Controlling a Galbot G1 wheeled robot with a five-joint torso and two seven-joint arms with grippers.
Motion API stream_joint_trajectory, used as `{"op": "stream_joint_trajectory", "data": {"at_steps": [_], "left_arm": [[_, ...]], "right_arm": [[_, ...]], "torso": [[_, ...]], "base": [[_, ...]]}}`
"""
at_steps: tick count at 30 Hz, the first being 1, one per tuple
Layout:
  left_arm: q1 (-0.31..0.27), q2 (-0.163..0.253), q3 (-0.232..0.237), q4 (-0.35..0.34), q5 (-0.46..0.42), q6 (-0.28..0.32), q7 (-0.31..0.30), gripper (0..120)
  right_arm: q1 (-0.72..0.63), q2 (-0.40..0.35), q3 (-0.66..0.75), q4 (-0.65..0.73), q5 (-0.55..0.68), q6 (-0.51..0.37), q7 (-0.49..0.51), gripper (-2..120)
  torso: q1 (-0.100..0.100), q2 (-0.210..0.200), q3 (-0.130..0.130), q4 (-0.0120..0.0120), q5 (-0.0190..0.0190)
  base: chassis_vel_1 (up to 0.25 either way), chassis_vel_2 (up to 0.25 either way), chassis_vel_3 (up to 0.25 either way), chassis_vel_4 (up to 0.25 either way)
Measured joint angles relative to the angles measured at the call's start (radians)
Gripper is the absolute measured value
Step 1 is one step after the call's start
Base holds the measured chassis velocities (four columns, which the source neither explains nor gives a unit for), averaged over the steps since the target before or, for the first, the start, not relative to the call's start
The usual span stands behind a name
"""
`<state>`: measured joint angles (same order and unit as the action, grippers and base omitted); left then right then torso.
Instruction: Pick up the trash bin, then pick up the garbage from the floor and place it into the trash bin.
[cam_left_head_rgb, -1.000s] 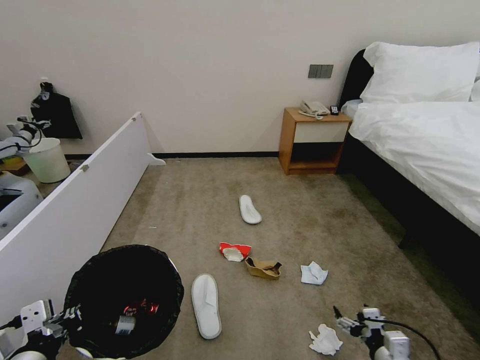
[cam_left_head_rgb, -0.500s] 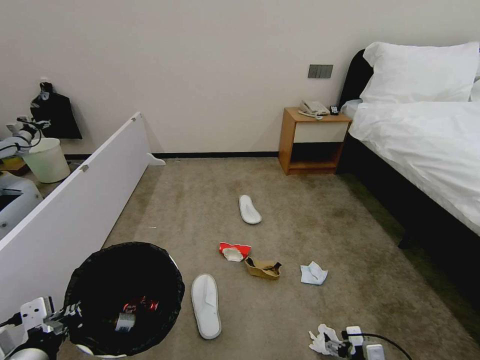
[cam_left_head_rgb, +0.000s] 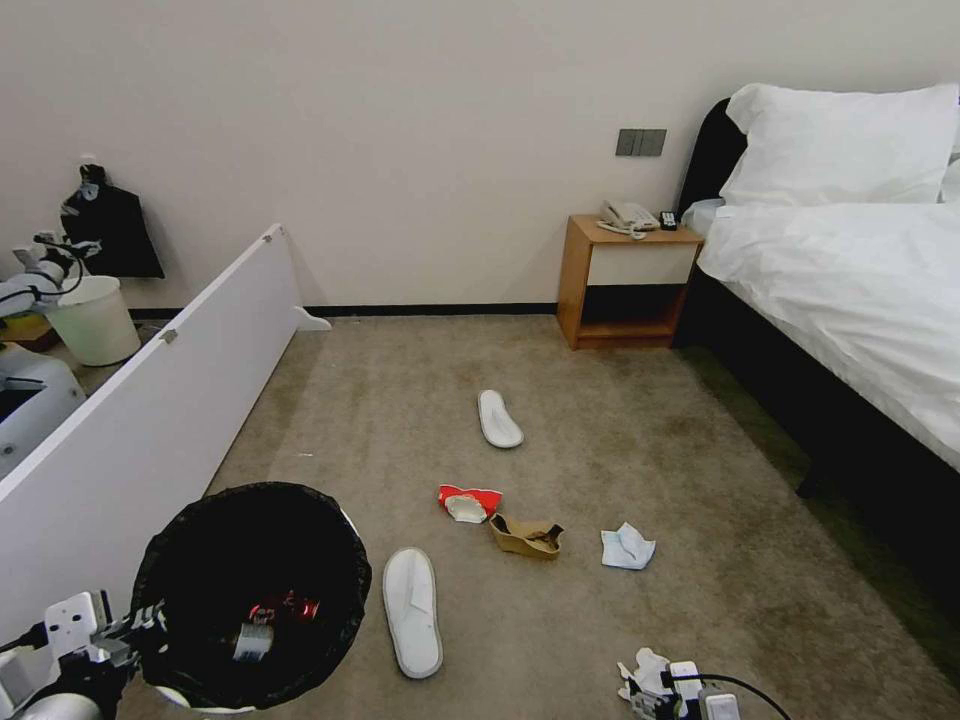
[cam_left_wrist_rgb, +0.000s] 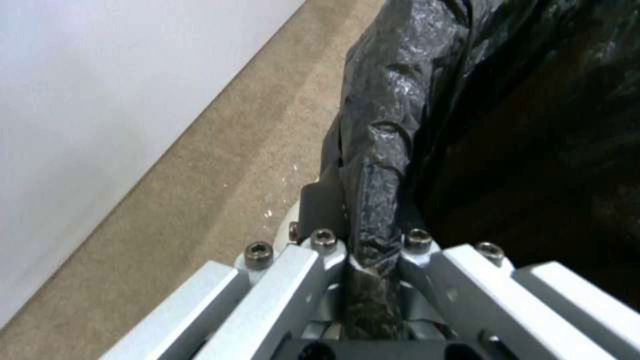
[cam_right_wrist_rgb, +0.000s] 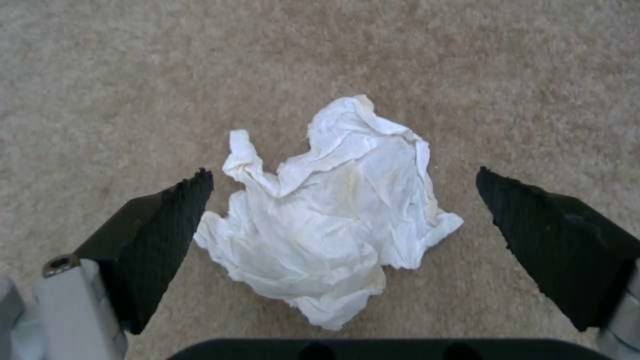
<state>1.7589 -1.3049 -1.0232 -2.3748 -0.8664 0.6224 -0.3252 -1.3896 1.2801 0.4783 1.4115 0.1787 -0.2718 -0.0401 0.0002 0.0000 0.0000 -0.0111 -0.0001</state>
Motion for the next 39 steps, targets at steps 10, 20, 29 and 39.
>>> {"op": "stream_joint_trajectory", "data": {"at_steps": [10,20,29,39], "left_arm": [[-0.005,0.001,0.000,-0.001,-0.002,0.000,0.000,2],[-0.005,0.003,0.002,-0.004,-0.003,0.001,-0.001,2],[-0.004,0.003,0.000,-0.008,-0.005,0.001,-0.002,2],[-0.006,0.007,-0.001,-0.011,-0.007,0.002,-0.003,2]], "right_arm": [[0.019,0.007,0.000,-0.035,-0.014,0.007,-0.010,100],[0.045,0.020,-0.005,-0.100,-0.027,0.013,-0.033,82],[0.057,0.020,-0.001,-0.130,-0.028,0.024,-0.042,47],[0.033,0.009,0.009,-0.102,-0.042,0.022,-0.032,14]], "torso": [[0.000,0.000,0.000,-0.0001,0.0000],[0.000,0.000,0.000,0.0000,0.0001],[0.000,0.000,0.000,0.0006,0.0001],[0.000,0.000,0.000,-0.0011,-0.0020]], "base": [[0.000,0.000,0.000,0.000],[0.000,0.000,0.000,0.000],[0.000,0.000,0.000,0.000],[0.000,0.000,0.000,0.000]]}}
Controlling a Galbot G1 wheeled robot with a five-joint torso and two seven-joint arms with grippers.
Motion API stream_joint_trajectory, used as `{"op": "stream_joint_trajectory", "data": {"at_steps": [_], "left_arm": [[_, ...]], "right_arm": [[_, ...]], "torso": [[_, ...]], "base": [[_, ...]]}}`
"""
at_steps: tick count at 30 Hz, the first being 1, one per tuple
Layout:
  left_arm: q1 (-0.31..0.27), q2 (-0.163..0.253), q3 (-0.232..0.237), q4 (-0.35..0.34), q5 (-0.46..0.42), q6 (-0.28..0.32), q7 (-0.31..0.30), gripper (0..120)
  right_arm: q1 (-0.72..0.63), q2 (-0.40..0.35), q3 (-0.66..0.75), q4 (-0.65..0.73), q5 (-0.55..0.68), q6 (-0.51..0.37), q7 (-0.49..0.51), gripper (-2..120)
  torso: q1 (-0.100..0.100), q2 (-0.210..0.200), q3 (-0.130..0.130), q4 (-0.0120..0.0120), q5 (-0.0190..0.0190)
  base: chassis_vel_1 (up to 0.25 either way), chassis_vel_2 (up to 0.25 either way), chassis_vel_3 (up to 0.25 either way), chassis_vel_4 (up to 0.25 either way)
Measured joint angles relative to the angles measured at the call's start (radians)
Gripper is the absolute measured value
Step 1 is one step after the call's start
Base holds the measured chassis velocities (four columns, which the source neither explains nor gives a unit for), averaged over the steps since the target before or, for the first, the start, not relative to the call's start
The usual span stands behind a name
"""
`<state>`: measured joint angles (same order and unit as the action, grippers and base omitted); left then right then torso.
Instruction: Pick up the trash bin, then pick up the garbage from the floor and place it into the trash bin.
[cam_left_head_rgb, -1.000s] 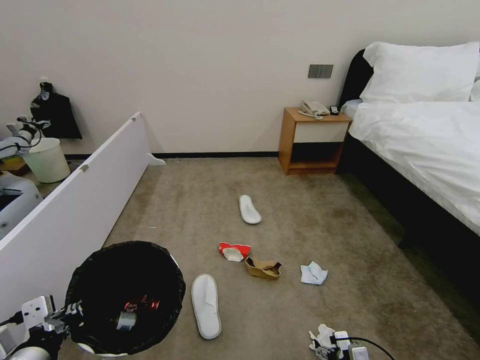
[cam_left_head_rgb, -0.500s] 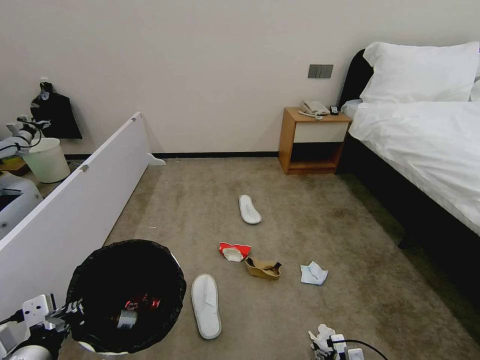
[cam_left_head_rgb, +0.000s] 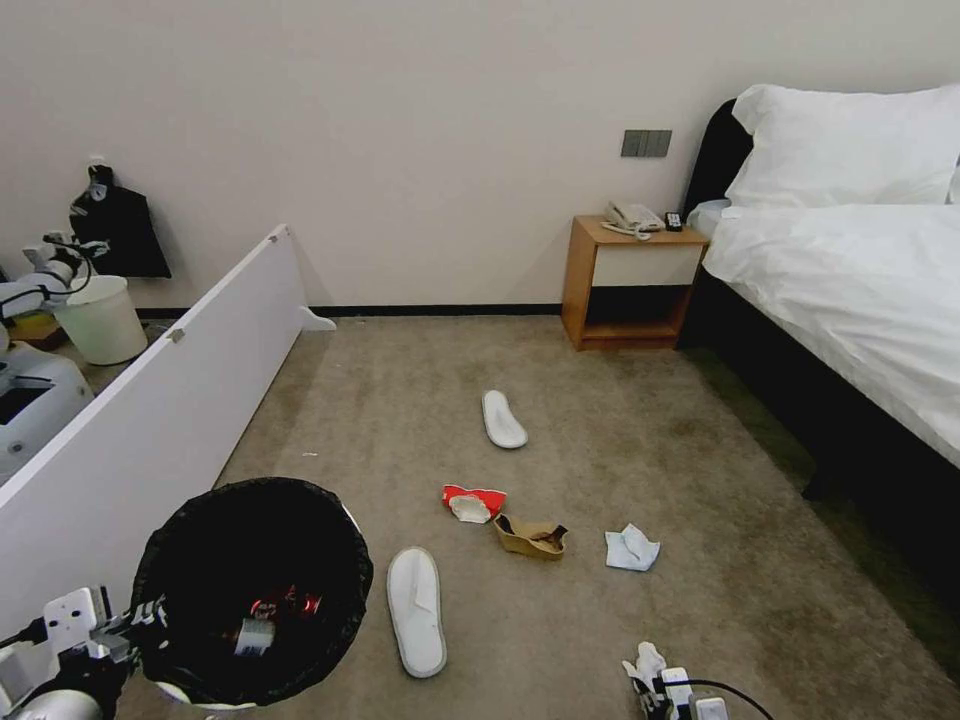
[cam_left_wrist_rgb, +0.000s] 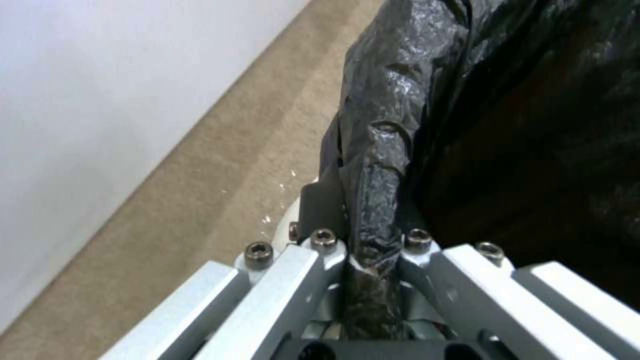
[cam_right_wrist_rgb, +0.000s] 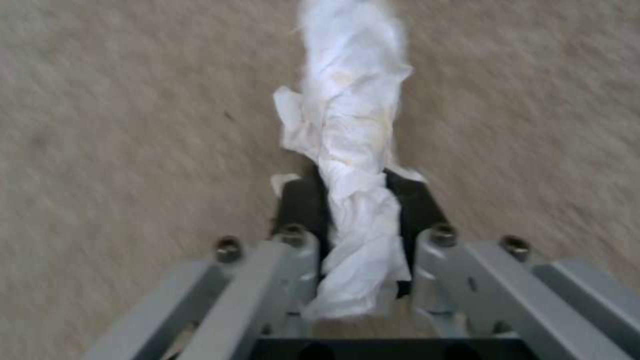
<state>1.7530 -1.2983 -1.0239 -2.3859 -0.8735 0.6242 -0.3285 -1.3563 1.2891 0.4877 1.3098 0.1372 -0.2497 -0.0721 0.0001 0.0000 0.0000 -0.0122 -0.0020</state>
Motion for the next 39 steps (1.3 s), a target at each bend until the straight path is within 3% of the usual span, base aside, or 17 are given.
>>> {"op": "stream_joint_trajectory", "data": {"at_steps": [2,3,4,7,14,16,19,22,25,27,28,30,31,32,33,34,39], "left_arm": [[-0.001,0.000,0.001,0.000,-0.001,0.000,0.000,2],[-0.002,0.001,0.001,0.000,-0.001,0.000,0.001,2],[-0.003,0.002,0.002,0.000,-0.001,0.000,0.000,2],[-0.004,0.003,0.003,0.003,-0.001,0.001,0.000,2],[-0.002,0.005,0.009,0.004,0.001,0.001,-0.001,2],[-0.001,0.009,0.013,0.004,0.003,0.003,-0.005,2],[-0.001,0.010,0.014,0.004,0.003,0.005,-0.007,2],[0.002,0.012,0.017,0.001,0.007,0.008,-0.013,2],[0.003,0.012,0.017,0.000,0.008,0.008,-0.014,2],[0.005,0.004,0.015,-0.002,0.014,0.009,-0.017,2],[0.005,0.004,0.015,-0.002,0.014,0.009,-0.017,2],[0.011,-0.007,0.012,-0.010,0.019,0.010,-0.018,2],[0.014,-0.011,0.012,-0.013,0.024,0.010,-0.018,2],[0.014,-0.011,0.012,-0.013,0.024,0.010,-0.018,2],[0.017,-0.014,0.011,-0.014,0.028,0.010,-0.018,2],[0.020,-0.018,0.011,-0.015,0.031,0.010,-0.018,2],[0.022,-0.024,0.004,-0.017,0.034,0.010,-0.020,2]], "right_arm": [[-0.004,-0.001,0.000,0.007,-0.001,0.000,0.000,11],[-0.009,-0.004,0.002,0.017,-0.003,-0.001,0.001,4],[-0.013,-0.007,0.005,0.028,-0.005,-0.001,0.001,1],[-0.026,-0.018,0.017,0.068,-0.016,0.016,0.001,0],[-0.040,-0.037,0.038,0.166,-0.017,0.118,-0.020,0],[-0.024,-0.080,0.008,0.286,0.026,0.195,-0.048,0],[-0.010,-0.110,-0.017,0.337,0.064,0.204,-0.055,0],[0.128,-0.237,-0.174,0.482,0.254,0.223,-0.070,0],[0.183,-0.256,-0.228,0.503,0.305,0.226,-0.072,0],[0.366,-0.282,-0.378,0.531,0.422,0.238,-0.075,0],[0.366,-0.282,-0.378,0.531,0.422,0.238,-0.075,0],[0.561,-0.248,-0.537,0.521,0.504,0.246,-0.078,0],[0.658,-0.216,-0.604,0.510,0.544,0.251,-0.079,0],[0.658,-0.216,-0.604,0.510,0.544,0.251,-0.079,0],[0.735,-0.171,-0.671,0.495,0.576,0.253,-0.079,0],[0.799,-0.117,-0.732,0.475,0.604,0.252,-0.082,0],[0.906,-0.017,-0.850,0.432,0.652,0.250,-0.086,0]], "torso": [[0.000,0.000,0.000,-0.0002,0.0008],[0.000,0.000,0.000,-0.0003,0.0028],[0.000,0.000,0.000,-0.0001,0.0021],[0.000,0.000,0.000,0.0011,0.0021],[0.000,0.000,0.000,0.0007,0.0019],[0.000,0.000,0.000,0.0008,0.0023],[0.000,0.000,0.000,0.0012,0.0021],[0.000,0.000,0.000,0.0015,0.0017],[0.000,0.000,0.000,0.0010,0.0017],[0.000,0.000,0.000,0.0014,0.0016],[0.000,0.000,0.000,0.0014,0.0016],[0.000,0.000,0.000,0.0006,0.0028],[0.000,0.000,0.000,0.0017,0.0020],[0.000,0.000,0.000,0.0017,0.0020],[0.000,0.000,0.000,0.0014,0.0006],[0.000,0.000,0.000,0.0022,0.0023],[0.000,0.000,0.000,0.0013,0.0015]], "base": [[0.000,0.000,0.000,0.000],[0.000,0.000,0.000,0.000],[0.000,0.000,0.000,0.000],[0.000,0.000,0.000,0.000],[0.000,0.000,0.000,0.000],[0.000,0.000,0.000,0.000],[0.000,0.000,0.000,0.000],[0.000,0.000,0.000,0.000],[0.000,0.000,0.000,0.000],[0.000,0.000,0.000,0.000],[0.000,0.000,0.000,0.000],[0.000,0.000,0.000,0.000],[0.000,0.000,0.000,0.000],[0.000,0.000,0.000,0.000],[0.000,0.000,0.000,0.000],[0.000,0.000,0.000,0.000],[0.000,0.000,0.000,0.000]]}}
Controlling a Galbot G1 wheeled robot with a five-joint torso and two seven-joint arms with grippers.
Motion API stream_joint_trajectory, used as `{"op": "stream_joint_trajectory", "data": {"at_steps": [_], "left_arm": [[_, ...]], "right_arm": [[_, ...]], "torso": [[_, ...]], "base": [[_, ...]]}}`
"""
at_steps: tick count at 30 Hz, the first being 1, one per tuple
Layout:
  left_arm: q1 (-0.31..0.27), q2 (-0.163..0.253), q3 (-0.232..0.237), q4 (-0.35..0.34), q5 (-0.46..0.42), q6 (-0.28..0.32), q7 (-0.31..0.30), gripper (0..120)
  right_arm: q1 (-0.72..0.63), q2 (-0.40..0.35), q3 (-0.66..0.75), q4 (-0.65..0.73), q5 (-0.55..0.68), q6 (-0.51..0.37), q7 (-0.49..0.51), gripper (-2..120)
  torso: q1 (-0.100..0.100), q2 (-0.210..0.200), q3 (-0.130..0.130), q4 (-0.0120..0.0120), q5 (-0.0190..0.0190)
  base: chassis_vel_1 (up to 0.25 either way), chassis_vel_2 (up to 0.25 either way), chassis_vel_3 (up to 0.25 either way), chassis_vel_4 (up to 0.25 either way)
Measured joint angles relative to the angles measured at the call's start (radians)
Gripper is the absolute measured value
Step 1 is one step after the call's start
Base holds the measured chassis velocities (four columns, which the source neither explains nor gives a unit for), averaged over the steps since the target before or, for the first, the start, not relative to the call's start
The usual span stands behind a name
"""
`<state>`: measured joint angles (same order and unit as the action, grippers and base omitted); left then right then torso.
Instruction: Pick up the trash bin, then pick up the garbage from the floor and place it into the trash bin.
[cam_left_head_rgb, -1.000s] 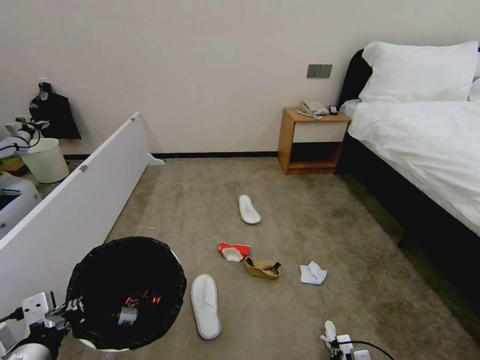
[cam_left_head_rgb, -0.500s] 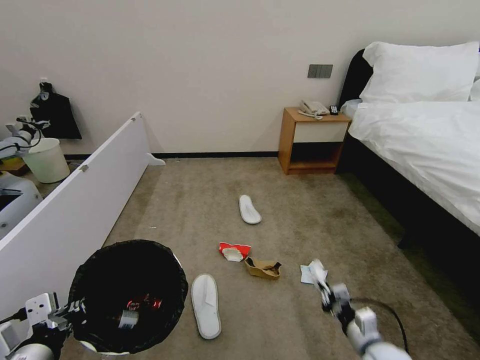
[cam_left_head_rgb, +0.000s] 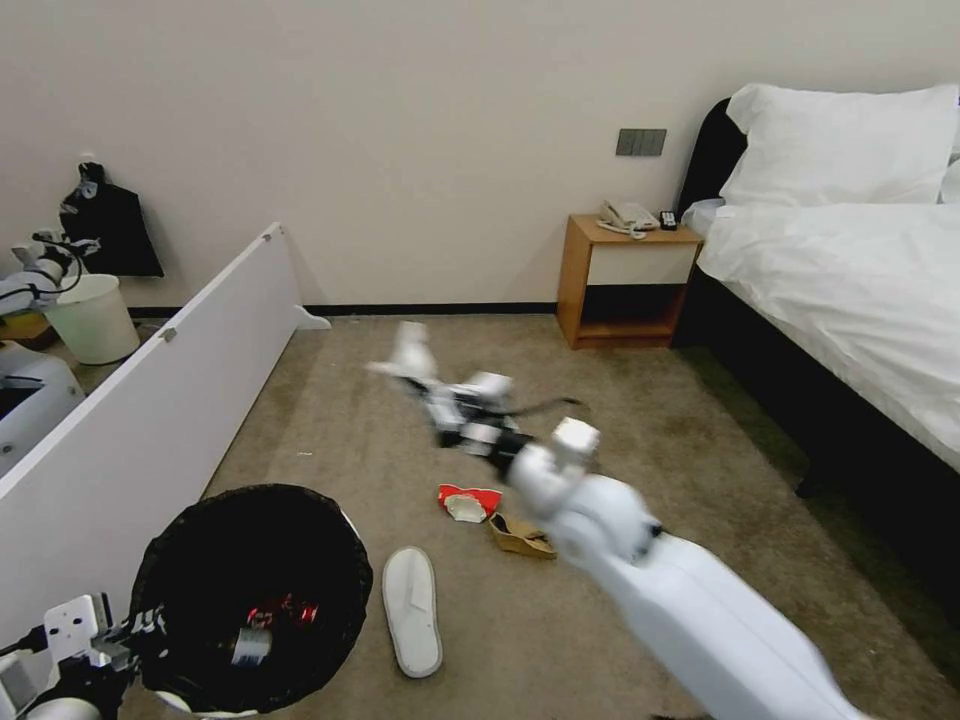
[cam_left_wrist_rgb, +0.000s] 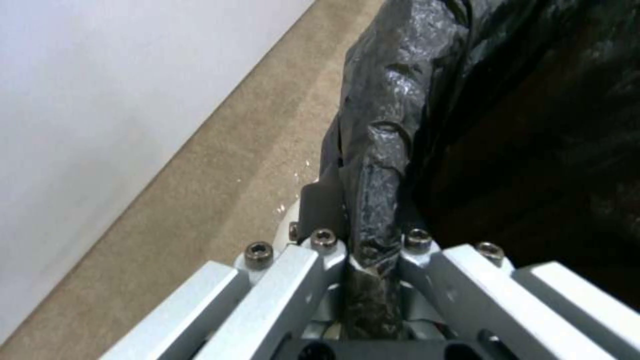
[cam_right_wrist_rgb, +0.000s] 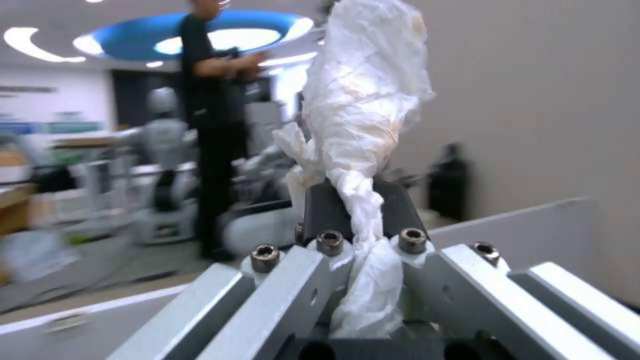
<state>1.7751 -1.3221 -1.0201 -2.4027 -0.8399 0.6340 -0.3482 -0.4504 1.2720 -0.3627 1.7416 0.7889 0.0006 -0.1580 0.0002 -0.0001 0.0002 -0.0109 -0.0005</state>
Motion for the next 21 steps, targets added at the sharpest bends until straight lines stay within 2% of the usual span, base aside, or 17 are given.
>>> {"op": "stream_joint_trajectory", "data": {"at_steps": [7,12,14,15,17,21], "left_arm": [[0.006,-0.006,-0.015,-0.007,-0.006,0.002,-0.005,2],[0.016,-0.004,-0.020,-0.012,-0.013,0.020,-0.022,2],[0.027,0.006,-0.031,-0.030,-0.064,0.057,-0.063,2],[0.027,0.006,-0.031,-0.030,-0.064,0.057,-0.063,2],[0.024,0.022,-0.041,-0.047,-0.155,0.096,-0.130,2],[0.019,0.038,-0.043,-0.055,-0.188,0.103,-0.167,2]], "right_arm": [[0.066,0.089,-0.139,-0.034,0.081,-0.068,0.054,0],[0.072,0.109,-0.201,-0.036,0.118,-0.135,0.119,0],[0.066,0.109,-0.230,-0.032,0.144,-0.192,0.171,0],[0.066,0.109,-0.230,-0.032,0.144,-0.192,0.171,0],[0.054,0.099,-0.256,-0.022,0.161,-0.242,0.211,0],[0.043,0.091,-0.268,-0.010,0.176,-0.275,0.236,0]], "torso": [[0.000,0.000,0.000,-0.0005,0.0001],[0.000,0.000,0.000,-0.0002,0.0002],[0.000,0.000,0.000,-0.0001,0.0003],[0.000,0.000,0.000,-0.0001,0.0003],[0.000,0.000,0.000,-0.0002,0.0003],[0.000,0.000,0.000,-0.0004,0.0005]], "base": [[0.000,0.000,0.000,0.000],[0.000,0.000,0.000,0.000],[0.000,0.000,0.000,0.000],[0.000,0.000,0.000,0.000],[0.000,0.000,0.000,0.000],[0.000,0.000,0.000,0.000]]}}
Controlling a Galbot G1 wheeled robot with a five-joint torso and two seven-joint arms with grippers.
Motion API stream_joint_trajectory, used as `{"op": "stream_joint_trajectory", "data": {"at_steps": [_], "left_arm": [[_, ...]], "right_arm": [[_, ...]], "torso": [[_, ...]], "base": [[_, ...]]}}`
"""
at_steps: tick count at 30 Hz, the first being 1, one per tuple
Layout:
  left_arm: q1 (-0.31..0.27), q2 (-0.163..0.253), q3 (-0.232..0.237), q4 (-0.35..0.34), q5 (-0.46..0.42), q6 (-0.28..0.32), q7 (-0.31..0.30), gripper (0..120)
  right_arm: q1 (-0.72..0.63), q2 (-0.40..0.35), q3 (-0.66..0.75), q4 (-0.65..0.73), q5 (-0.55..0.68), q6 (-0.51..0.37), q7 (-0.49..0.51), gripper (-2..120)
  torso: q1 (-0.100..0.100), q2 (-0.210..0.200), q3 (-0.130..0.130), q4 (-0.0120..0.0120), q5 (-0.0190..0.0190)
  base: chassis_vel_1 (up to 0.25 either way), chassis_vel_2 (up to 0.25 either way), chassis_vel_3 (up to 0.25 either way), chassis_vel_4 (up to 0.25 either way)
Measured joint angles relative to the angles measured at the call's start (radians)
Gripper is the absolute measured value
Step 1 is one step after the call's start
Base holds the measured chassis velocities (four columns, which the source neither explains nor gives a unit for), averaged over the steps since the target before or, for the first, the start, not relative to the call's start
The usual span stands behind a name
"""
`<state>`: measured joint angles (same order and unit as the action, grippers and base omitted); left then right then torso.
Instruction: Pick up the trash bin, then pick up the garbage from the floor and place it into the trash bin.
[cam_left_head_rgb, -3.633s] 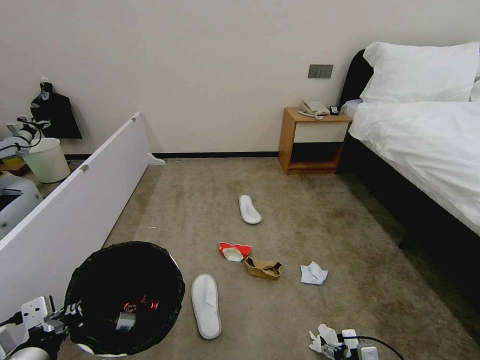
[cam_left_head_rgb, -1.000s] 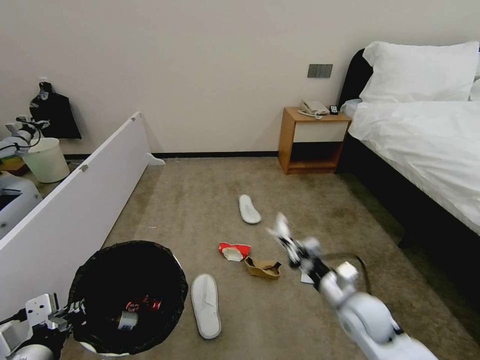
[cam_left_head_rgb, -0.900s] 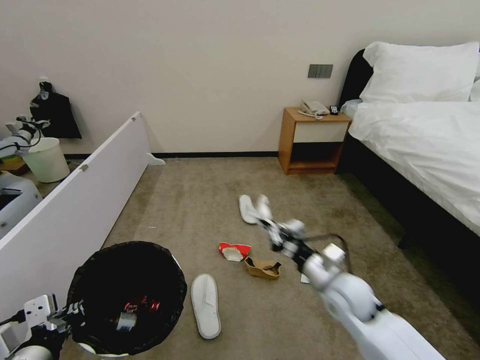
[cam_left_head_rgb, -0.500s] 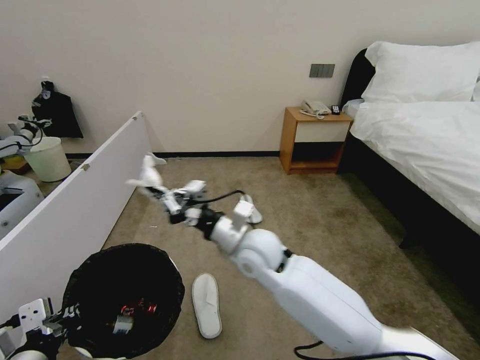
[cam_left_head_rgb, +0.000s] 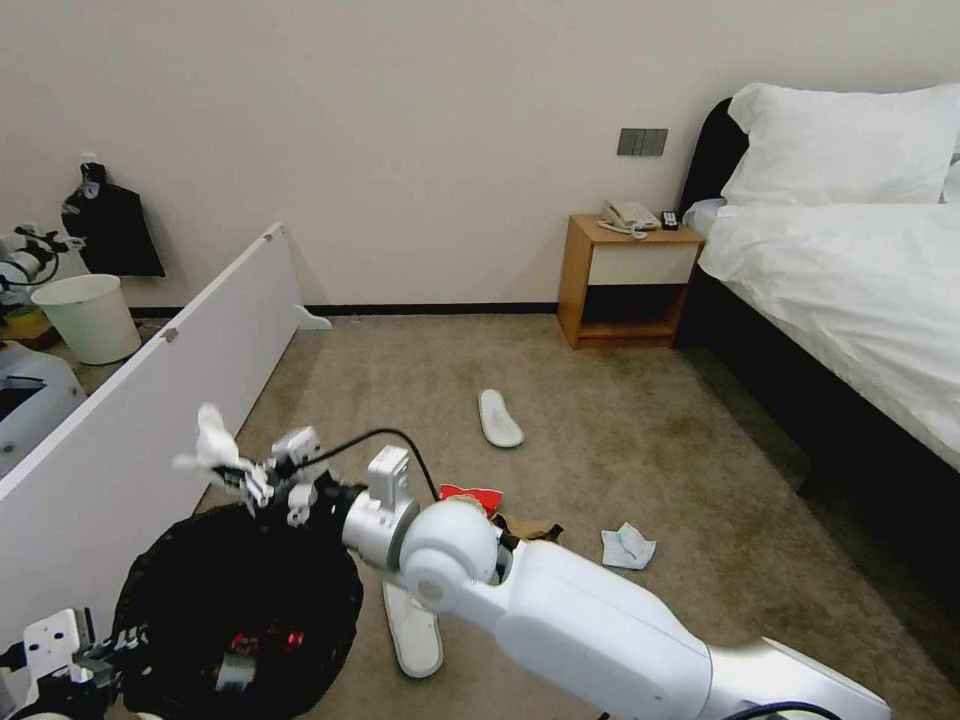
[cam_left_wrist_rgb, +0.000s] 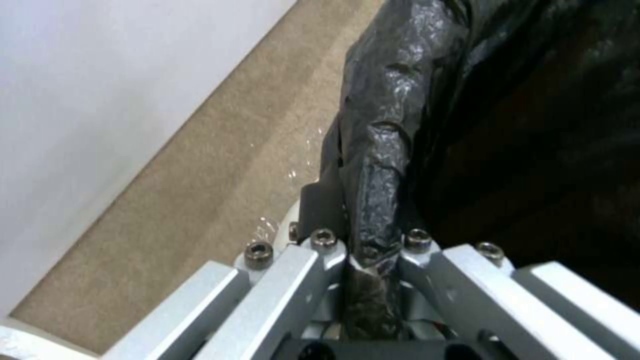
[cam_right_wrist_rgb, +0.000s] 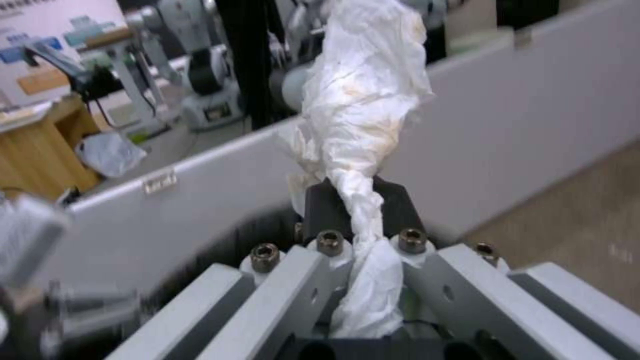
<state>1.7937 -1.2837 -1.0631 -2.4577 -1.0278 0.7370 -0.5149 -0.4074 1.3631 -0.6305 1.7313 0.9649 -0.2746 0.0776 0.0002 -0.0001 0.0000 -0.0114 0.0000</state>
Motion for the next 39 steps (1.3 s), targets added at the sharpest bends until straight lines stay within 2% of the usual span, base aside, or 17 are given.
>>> {"op": "stream_joint_trajectory", "data": {"at_steps": [9,24,28,29,31,32,35,38,39], "left_arm": [[0.010,0.023,0.007,0.002,-0.018,0.001,-0.023,2],[0.000,0.025,0.008,0.004,-0.021,0.000,-0.022,2],[-0.001,0.025,0.012,0.001,-0.030,0.000,-0.023,2],[0.001,0.025,0.015,-0.002,-0.034,0.000,-0.024,2],[0.003,0.024,0.017,-0.004,-0.036,-0.001,-0.025,2],[0.005,0.023,0.019,-0.008,-0.037,-0.001,-0.026,2],[0.007,0.023,0.019,-0.011,-0.039,-0.001,-0.027,2],[0.009,0.026,0.016,-0.016,-0.059,-0.001,-0.036,2],[0.009,0.026,0.016,-0.016,-0.059,-0.001,-0.036,2]], "right_arm": [[-0.016,-0.012,-0.046,0.037,0.075,-0.119,0.108,0],[-0.037,-0.011,-0.085,0.038,0.120,-0.162,0.157,0],[-0.051,-0.009,-0.102,0.040,0.134,-0.172,0.208,2],[-0.052,-0.003,-0.104,0.040,0.148,-0.182,0.225,8],[-0.052,0.001,-0.104,0.037,0.154,-0.186,0.231,11],[-0.051,0.005,-0.105,0.029,0.162,-0.192,0.238,20],[-0.050,0.008,-0.105,0.024,0.165,-0.195,0.241,25],[-0.048,0.013,-0.105,0.012,0.174,-0.209,0.261,40],[-0.048,0.013,-0.105,0.012,0.174,-0.209,0.261,40]], "torso": [[0.000,0.000,0.000,0.0003,-0.0001],[0.000,0.000,0.000,0.0003,0.0000],[0.000,0.000,0.000,0.0001,0.0000],[0.000,0.000,0.000,0.0001,0.0000],[0.000,0.000,0.000,0.0002,0.0000],[0.000,0.000,0.000,0.0003,0.0000],[0.000,0.000,0.000,0.0003,0.0000],[0.000,0.000,0.000,0.0002,0.0000],[0.000,0.000,0.000,0.0002,0.0000]], "base": [[0.000,0.000,0.000,0.000],[0.000,0.000,0.000,0.000],[0.000,0.000,0.000,0.000],[0.000,0.000,0.000,0.000],[0.000,0.000,0.000,0.000],[0.000,0.000,0.000,0.000],[0.000,0.000,0.000,0.000],[0.000,0.000,0.000,0.000],[0.000,0.000,0.000,0.000]]}}
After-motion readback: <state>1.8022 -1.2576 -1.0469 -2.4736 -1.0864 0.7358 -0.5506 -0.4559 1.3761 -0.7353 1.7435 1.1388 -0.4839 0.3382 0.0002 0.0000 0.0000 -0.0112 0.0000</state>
